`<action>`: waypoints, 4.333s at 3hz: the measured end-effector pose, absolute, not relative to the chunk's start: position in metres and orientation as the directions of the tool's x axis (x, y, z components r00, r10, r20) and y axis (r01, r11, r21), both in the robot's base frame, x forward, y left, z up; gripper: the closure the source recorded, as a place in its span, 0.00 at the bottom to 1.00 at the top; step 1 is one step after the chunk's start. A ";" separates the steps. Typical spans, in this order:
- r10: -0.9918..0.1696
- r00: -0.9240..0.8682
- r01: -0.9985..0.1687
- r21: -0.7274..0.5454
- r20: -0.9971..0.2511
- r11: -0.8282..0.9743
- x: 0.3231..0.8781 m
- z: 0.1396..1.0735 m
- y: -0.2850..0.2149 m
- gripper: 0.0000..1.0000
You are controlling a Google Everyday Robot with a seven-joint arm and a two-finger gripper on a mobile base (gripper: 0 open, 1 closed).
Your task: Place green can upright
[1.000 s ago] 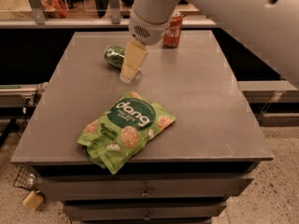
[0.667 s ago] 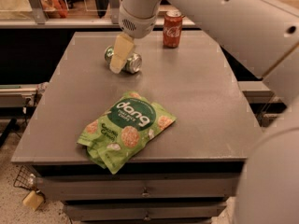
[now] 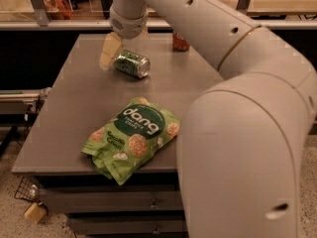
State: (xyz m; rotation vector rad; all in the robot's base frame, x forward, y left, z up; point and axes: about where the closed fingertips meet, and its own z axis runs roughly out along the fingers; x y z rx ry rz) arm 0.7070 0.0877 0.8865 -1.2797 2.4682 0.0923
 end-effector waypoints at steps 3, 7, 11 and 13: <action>-0.700 -0.657 -0.724 -0.025 -0.281 0.690 0.738 0.837 0.097 0.14; -0.633 -0.531 -0.731 -0.072 -0.564 0.678 0.717 0.920 0.024 1.00; -0.225 -0.134 -0.818 -0.021 -0.965 0.575 0.658 0.934 -0.029 1.00; -0.033 0.027 -0.793 -0.041 -0.999 0.607 0.642 0.940 -0.116 1.00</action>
Offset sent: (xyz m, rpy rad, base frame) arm 0.0405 0.0089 -0.0513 -0.0080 0.0994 -0.1533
